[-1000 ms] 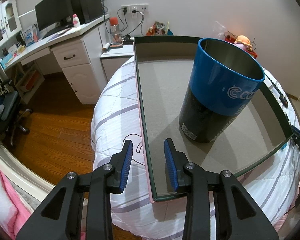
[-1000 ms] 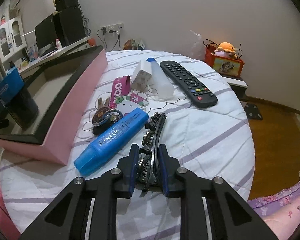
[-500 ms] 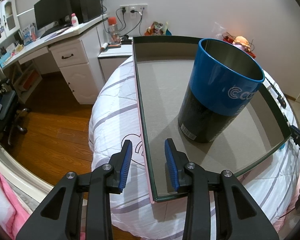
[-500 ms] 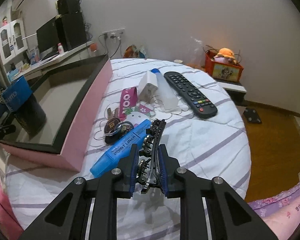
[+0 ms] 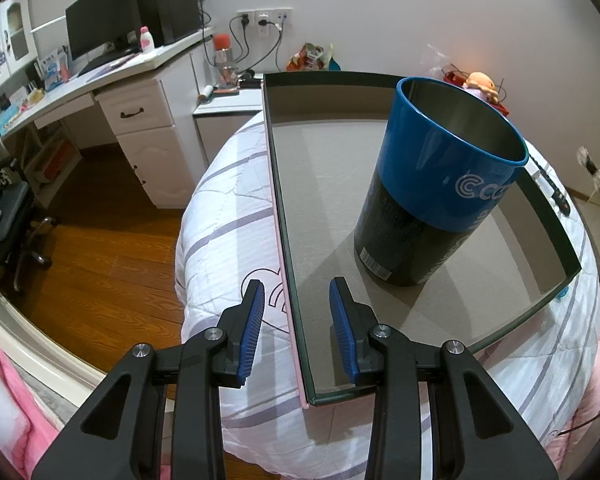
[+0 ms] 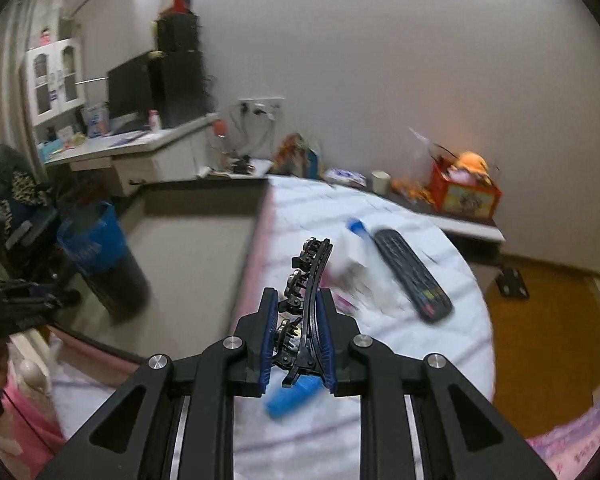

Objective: Organize rigid objects
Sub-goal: 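Carry the hair clip into the tray beside the can and release it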

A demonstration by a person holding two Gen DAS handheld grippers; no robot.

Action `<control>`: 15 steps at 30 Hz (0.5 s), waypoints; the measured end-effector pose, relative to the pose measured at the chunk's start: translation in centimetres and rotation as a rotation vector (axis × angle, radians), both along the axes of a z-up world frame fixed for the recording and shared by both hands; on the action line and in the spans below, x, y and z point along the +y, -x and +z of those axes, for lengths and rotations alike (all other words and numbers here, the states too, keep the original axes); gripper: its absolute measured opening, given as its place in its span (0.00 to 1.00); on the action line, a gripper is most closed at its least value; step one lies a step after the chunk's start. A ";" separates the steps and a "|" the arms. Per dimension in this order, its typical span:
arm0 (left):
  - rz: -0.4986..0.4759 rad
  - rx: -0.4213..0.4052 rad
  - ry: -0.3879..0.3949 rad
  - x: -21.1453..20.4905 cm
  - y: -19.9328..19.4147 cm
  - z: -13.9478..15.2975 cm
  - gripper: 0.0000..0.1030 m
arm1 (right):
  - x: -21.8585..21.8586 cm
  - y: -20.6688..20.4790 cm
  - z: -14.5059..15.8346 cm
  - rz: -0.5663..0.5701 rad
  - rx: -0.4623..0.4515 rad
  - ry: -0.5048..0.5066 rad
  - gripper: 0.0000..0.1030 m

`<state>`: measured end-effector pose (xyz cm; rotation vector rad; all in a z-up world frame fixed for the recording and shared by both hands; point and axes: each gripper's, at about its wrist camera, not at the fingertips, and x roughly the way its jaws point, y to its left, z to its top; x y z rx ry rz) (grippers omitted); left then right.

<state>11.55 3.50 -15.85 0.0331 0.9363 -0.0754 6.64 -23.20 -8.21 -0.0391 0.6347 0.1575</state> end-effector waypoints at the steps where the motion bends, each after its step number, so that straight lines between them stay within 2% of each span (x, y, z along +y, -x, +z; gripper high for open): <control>1: -0.001 0.001 0.001 0.0 0.0 0.0 0.34 | 1.1 -0.4 0.1 0.026 -0.001 0.003 0.19; 9: 0.001 0.000 -0.008 -0.1 0.0 -0.1 0.34 | 7.5 -3.4 -2.0 0.150 0.051 0.008 0.19; 15: -0.002 0.000 0.001 -0.1 0.0 -0.2 0.34 | 9.2 -4.3 -3.4 0.173 0.093 0.005 0.19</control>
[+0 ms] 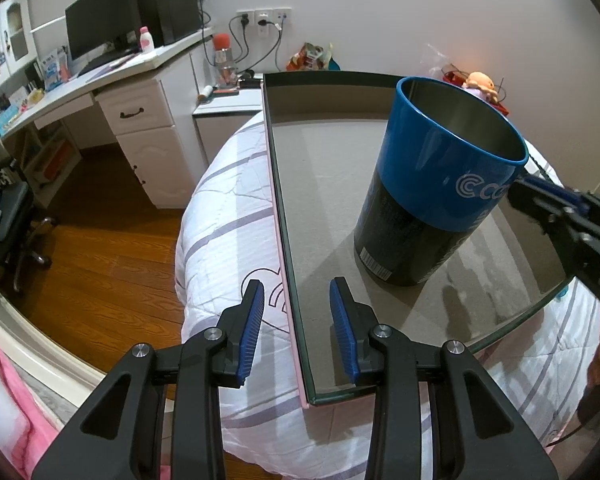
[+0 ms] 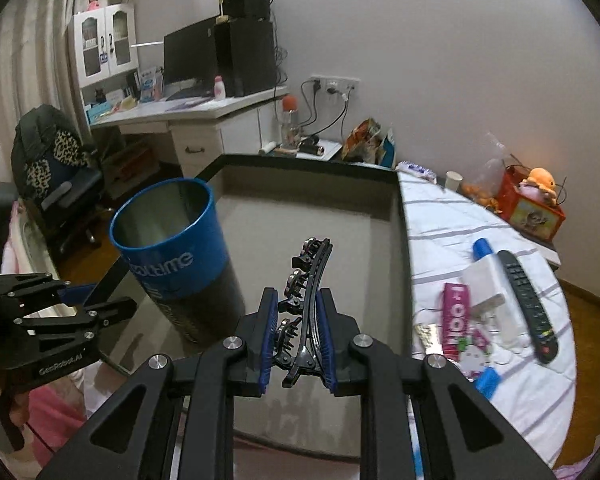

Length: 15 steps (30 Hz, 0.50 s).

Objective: Organize rigid objects
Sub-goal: 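Carry the hair clip into the tray beside the can and release it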

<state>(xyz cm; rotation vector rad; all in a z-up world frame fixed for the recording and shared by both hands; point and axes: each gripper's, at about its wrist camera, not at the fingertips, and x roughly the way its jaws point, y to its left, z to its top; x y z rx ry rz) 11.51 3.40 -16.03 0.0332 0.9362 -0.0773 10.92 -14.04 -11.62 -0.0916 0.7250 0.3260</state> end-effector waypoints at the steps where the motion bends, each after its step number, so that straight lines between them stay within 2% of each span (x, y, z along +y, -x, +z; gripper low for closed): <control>1: -0.001 0.000 0.001 0.1 0.0 0.0 0.34 | 0.2 -0.2 -0.3 0.000 0.009 0.002 0.19; 15: -0.002 0.001 0.009 0.4 -0.1 0.0 0.36 | 0.8 -1.3 -1.4 -0.039 0.048 0.020 0.19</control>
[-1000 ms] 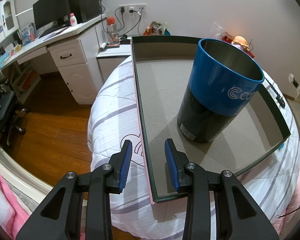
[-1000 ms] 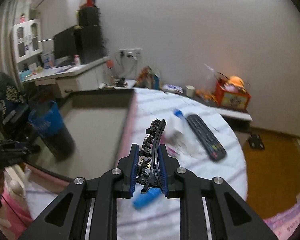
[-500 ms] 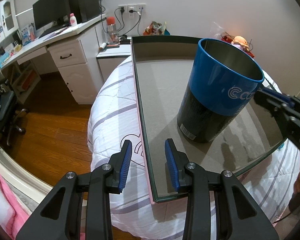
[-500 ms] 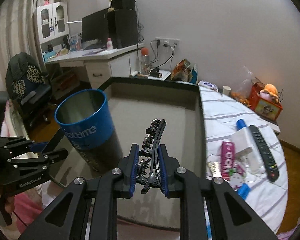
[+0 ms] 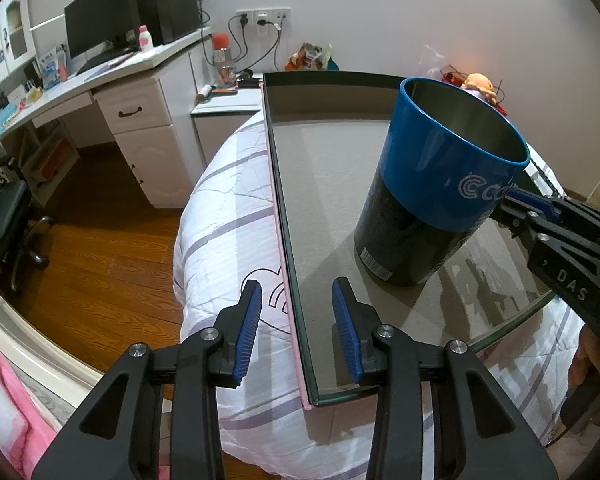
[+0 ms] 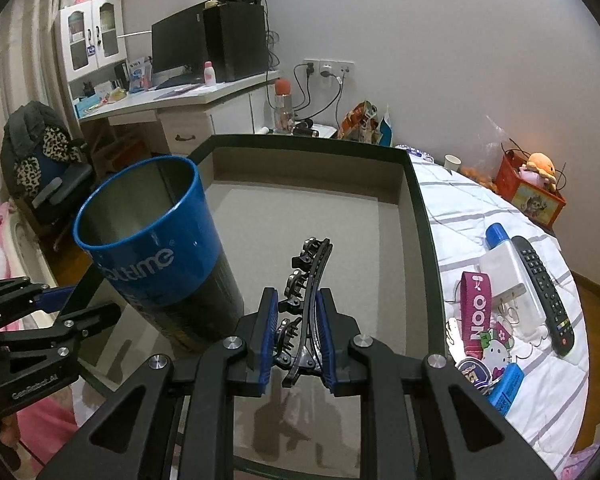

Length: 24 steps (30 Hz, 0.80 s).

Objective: Organize rigid objects
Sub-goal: 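Carry the hair clip into the tray beside the can and release it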

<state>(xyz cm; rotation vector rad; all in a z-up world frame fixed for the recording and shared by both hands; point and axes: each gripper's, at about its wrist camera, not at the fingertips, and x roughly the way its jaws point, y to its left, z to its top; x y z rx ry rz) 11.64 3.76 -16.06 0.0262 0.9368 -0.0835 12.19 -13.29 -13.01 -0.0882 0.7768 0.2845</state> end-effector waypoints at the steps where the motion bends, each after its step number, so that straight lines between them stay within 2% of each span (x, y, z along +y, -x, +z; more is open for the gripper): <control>1: -0.001 0.000 0.000 0.0 0.0 0.0 0.36 | 0.0 -0.1 -0.1 -0.003 0.003 0.002 0.19; 12: -0.001 0.002 0.002 0.0 -0.1 0.0 0.37 | -0.4 -0.1 -0.3 -0.022 -0.003 -0.007 0.21; 14: -0.001 0.001 0.001 0.0 -0.1 0.0 0.37 | -0.6 0.2 -0.2 -0.041 -0.016 0.011 0.38; 15: -0.002 0.001 0.003 0.0 -0.1 0.0 0.37 | -0.7 0.4 0.0 -0.050 -0.029 0.013 0.54; 16: -0.002 0.003 0.003 0.0 -0.1 0.0 0.37 | -0.9 0.7 0.3 -0.052 -0.044 0.008 0.58; 20: -0.002 0.003 0.003 0.0 -0.1 -0.1 0.37 | -1.7 1.4 1.4 -0.070 -0.077 0.009 0.59; 21: -0.002 0.002 0.004 0.1 -0.1 -0.1 0.37 | -1.9 1.6 1.7 -0.078 -0.086 0.013 0.62; 23: -0.002 0.003 0.003 0.0 -0.1 -0.1 0.37 | -2.5 2.2 2.6 -0.103 -0.115 0.015 0.79; 24: -0.002 0.004 0.002 0.0 -0.1 -0.1 0.37 | -2.8 2.5 3.1 -0.112 -0.131 0.012 0.80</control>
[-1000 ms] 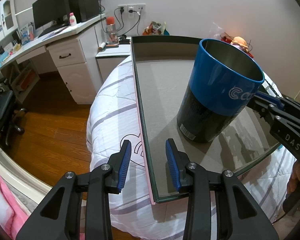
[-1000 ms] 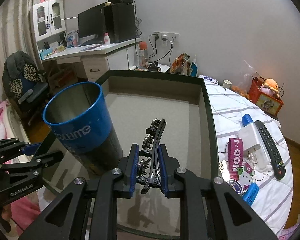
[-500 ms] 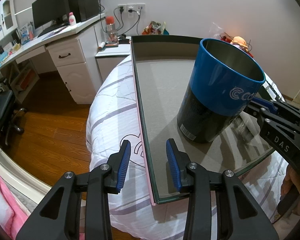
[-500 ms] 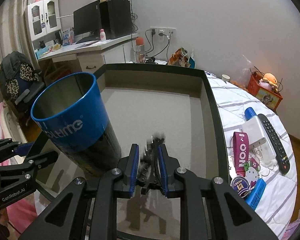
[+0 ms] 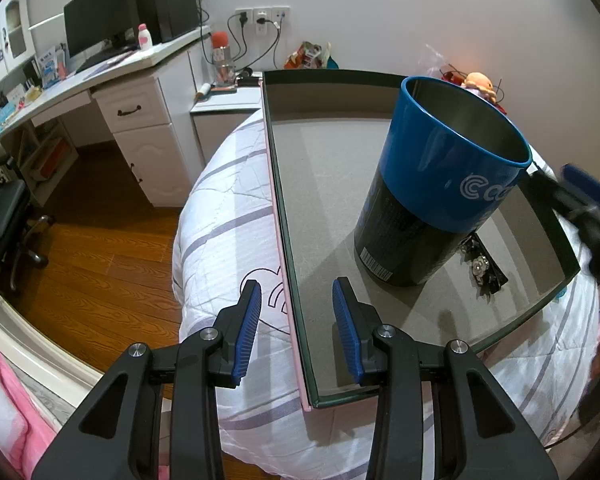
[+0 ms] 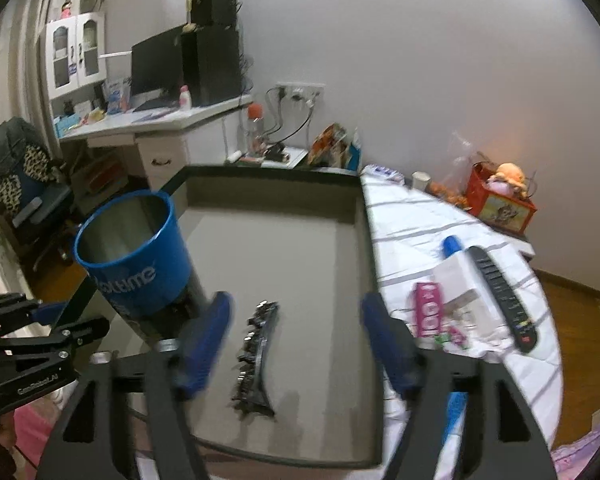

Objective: Organize rigid objects
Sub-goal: 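Carry the hair clip into the tray beside the can and release it, then move the right gripper to the blue highlighter and grasp it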

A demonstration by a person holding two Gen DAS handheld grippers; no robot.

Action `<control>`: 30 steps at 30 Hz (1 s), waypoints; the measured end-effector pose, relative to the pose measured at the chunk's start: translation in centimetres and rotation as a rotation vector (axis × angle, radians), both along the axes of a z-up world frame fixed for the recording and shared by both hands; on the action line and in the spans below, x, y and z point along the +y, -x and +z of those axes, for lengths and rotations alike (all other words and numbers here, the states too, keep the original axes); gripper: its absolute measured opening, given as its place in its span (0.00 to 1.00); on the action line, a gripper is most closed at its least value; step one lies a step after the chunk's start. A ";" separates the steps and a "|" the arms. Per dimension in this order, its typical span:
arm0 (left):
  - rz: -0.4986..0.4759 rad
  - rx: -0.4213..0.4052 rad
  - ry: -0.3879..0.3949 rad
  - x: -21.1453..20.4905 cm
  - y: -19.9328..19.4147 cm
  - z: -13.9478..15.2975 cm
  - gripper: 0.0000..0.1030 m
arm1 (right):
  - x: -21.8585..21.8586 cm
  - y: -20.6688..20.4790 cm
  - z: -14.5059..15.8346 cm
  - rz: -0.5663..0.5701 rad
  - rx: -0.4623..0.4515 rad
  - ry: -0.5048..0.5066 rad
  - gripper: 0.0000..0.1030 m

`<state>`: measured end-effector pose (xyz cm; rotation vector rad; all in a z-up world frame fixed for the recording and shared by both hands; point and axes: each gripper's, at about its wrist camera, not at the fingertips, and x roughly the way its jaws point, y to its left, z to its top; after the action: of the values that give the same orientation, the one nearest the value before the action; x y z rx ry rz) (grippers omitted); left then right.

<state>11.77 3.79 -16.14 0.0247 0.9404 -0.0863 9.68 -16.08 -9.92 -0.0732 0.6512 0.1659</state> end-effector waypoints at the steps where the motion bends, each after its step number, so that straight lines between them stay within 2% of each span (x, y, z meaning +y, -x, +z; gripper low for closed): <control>1: 0.000 0.000 0.000 0.0 0.0 0.0 0.37 | -0.6 0.5 0.6 -0.013 -0.019 -0.004 0.80; 6: 0.004 0.000 -0.001 0.1 0.0 -0.1 0.37 | -2.4 1.8 2.6 -0.105 -0.085 0.024 0.83; 8: 0.007 -0.001 -0.006 0.1 0.0 -0.1 0.37 | -3.1 2.8 3.5 -0.181 -0.147 0.081 0.89; 9: 0.007 -0.001 -0.007 0.1 0.0 -0.1 0.37 | -3.4 3.3 4.0 -0.227 -0.183 0.124 0.99; 11: 0.010 0.001 -0.010 0.1 0.0 -0.1 0.36 | -3.9 4.2 4.5 -0.271 -0.222 0.164 1.00; 13: 0.008 0.001 -0.013 0.1 0.0 -0.1 0.34 | -4.9 4.7 5.0 -0.288 -0.240 0.149 1.00; 18: 0.008 0.000 -0.029 -0.2 0.1 0.0 0.30 | -7.5 5.4 4.9 -0.317 -0.213 0.119 1.00; 20: 0.004 0.003 -0.022 -0.4 0.2 0.0 0.23 | -8.4 5.4 4.4 -0.323 -0.192 0.107 1.00; 24: 0.005 -0.001 -0.036 -0.5 0.5 0.0 0.21 | -10.0 5.8 3.0 -0.343 -0.140 0.078 1.00; 30: 0.023 0.001 -0.047 -0.3 0.6 0.1 0.12 | -12.1 5.7 0.4 -0.338 -0.037 0.003 1.00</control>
<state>11.21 3.45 -16.00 0.0570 0.9439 -0.0431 3.96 -28.19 -9.53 0.0311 0.6178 -0.1619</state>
